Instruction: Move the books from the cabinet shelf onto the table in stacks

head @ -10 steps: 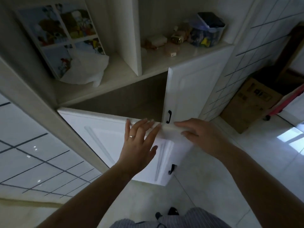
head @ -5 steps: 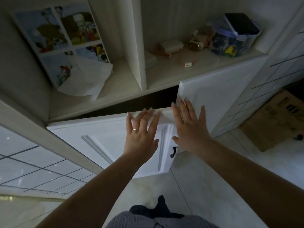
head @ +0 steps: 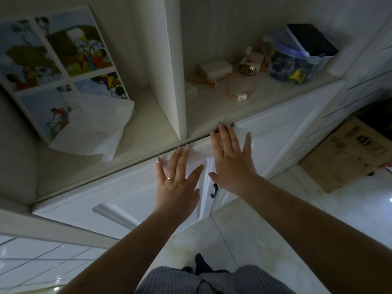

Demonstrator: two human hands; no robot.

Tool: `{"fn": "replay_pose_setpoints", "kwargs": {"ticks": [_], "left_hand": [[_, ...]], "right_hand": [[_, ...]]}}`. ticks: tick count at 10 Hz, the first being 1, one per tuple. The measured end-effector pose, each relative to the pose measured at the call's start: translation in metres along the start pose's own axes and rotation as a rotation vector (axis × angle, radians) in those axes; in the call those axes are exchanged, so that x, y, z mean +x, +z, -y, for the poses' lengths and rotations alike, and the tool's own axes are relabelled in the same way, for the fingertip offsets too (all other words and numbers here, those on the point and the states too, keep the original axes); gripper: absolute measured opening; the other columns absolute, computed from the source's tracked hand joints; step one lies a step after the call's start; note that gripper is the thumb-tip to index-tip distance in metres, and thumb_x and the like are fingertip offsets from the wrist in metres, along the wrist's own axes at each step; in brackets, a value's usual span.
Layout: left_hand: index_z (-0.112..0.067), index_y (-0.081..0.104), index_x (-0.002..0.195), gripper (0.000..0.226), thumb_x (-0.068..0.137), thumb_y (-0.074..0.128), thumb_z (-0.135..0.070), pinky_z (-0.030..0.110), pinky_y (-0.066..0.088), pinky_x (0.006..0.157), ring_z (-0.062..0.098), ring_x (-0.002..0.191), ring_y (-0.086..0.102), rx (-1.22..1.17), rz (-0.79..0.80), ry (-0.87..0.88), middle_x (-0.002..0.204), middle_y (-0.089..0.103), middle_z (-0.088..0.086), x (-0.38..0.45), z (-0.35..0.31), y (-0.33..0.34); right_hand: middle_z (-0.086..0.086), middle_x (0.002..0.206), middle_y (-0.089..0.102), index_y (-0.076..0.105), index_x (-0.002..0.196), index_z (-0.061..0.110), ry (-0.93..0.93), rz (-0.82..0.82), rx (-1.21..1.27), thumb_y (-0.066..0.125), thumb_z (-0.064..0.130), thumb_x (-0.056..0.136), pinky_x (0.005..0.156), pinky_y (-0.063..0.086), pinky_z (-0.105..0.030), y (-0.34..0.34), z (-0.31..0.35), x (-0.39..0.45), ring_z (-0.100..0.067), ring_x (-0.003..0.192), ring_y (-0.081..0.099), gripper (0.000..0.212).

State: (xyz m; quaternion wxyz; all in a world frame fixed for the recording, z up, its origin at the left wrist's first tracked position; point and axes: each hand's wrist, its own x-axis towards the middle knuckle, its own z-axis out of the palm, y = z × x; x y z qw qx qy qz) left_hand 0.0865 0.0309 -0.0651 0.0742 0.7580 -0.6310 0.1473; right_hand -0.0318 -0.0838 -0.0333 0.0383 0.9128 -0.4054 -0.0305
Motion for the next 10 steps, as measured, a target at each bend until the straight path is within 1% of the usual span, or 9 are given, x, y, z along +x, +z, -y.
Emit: {"fn": "replay_pose_setpoints", "kwargs": {"ticks": [1, 2, 4, 5, 6, 7, 8, 9, 10], "left_hand": [[-0.027, 0.062, 0.120, 0.062, 0.062, 0.079, -0.041, 0.054, -0.010, 0.111, 0.034, 0.139, 0.018, -0.015, 0.002, -0.010, 0.147, 0.038, 0.021, 0.003, 0.002, 0.002], [-0.028, 0.065, 0.116, 0.059, 0.061, 0.080, -0.041, 0.054, -0.010, 0.111, 0.034, 0.138, 0.018, -0.032, 0.007, -0.013, 0.146, 0.040, 0.021, 0.005, 0.002, 0.002], [-0.028, 0.067, 0.112, 0.055, 0.060, 0.080, -0.041, 0.052, -0.010, 0.111, 0.034, 0.138, 0.019, -0.067, 0.027, -0.006, 0.145, 0.041, 0.021, 0.004, 0.005, 0.000], [-0.028, 0.067, 0.111, 0.053, 0.061, 0.080, -0.041, 0.053, -0.010, 0.111, 0.034, 0.138, 0.019, -0.088, 0.049, -0.003, 0.145, 0.042, 0.021, 0.005, 0.005, -0.003], [-0.029, 0.066, 0.112, 0.050, 0.065, 0.076, -0.043, 0.052, -0.011, 0.111, 0.033, 0.139, 0.018, -0.094, 0.035, -0.003, 0.147, 0.039, 0.020, 0.004, 0.007, -0.005], [-0.028, 0.061, 0.120, 0.054, 0.071, 0.069, -0.049, 0.055, -0.008, 0.113, 0.035, 0.141, 0.021, -0.105, 0.040, 0.005, 0.149, 0.035, 0.020, 0.001, 0.005, -0.010], [-0.026, 0.051, 0.131, 0.062, 0.076, 0.050, -0.057, 0.064, 0.004, 0.111, 0.039, 0.138, 0.031, -0.150, 0.017, -0.002, 0.147, 0.040, 0.019, 0.001, 0.004, -0.019], [-0.023, 0.035, 0.138, 0.069, 0.081, 0.039, -0.060, 0.062, 0.006, 0.108, 0.034, 0.138, 0.035, -0.254, -0.018, -0.008, 0.145, 0.045, 0.009, 0.003, -0.001, -0.026], [-0.023, 0.023, 0.147, 0.074, 0.086, 0.051, -0.054, 0.041, 0.014, 0.114, 0.022, 0.141, 0.032, -0.615, 0.138, -0.014, 0.152, 0.036, 0.002, 0.003, -0.019, -0.038]], "right_hand": [[-0.014, 0.155, -0.027, -0.033, 0.138, 0.012, -0.007, -0.008, -0.017, 0.048, 0.059, 0.084, 0.110, -0.008, -0.063, 0.001, 0.000, 0.005, -0.031, 0.144, -0.022, 0.109], [-0.015, 0.155, -0.028, -0.039, 0.131, 0.012, -0.003, -0.015, -0.009, 0.049, 0.059, 0.084, 0.110, -0.008, -0.062, 0.001, 0.000, 0.009, -0.031, 0.144, -0.022, 0.110], [-0.015, 0.155, -0.028, -0.040, 0.128, 0.012, 0.016, -0.021, -0.016, 0.050, 0.057, 0.084, 0.111, -0.007, -0.062, 0.002, 0.004, 0.010, -0.031, 0.144, -0.023, 0.110], [-0.015, 0.155, -0.025, -0.038, 0.130, 0.012, 0.012, -0.023, -0.019, 0.051, 0.057, 0.084, 0.111, -0.005, -0.061, 0.002, 0.004, 0.011, -0.031, 0.144, -0.021, 0.110], [-0.014, 0.158, -0.016, -0.023, 0.144, 0.012, 0.008, -0.043, 0.035, 0.053, 0.054, 0.084, 0.114, 0.003, -0.058, 0.001, 0.004, 0.009, -0.030, 0.146, -0.013, 0.105], [-0.013, 0.160, 0.004, 0.005, 0.150, 0.016, 0.011, -0.135, 0.144, 0.058, 0.047, 0.085, 0.114, 0.016, -0.055, -0.002, 0.005, 0.000, -0.030, 0.148, 0.003, 0.090], [-0.009, 0.160, 0.005, 0.010, 0.150, 0.022, 0.058, -0.124, 0.355, 0.056, 0.042, 0.088, 0.116, 0.018, -0.049, -0.006, 0.008, -0.014, -0.026, 0.148, 0.007, 0.079], [-0.002, 0.151, 0.035, 0.026, 0.146, 0.025, 0.086, -0.016, 0.649, 0.059, 0.036, 0.089, 0.109, 0.039, -0.035, -0.005, 0.005, -0.038, -0.015, 0.134, 0.041, 0.067], [0.004, 0.127, 0.060, 0.047, 0.134, 0.026, 0.147, 0.117, 0.887, 0.063, 0.030, 0.087, 0.097, 0.049, -0.025, -0.002, -0.007, -0.069, -0.006, 0.109, 0.059, 0.050]]}}
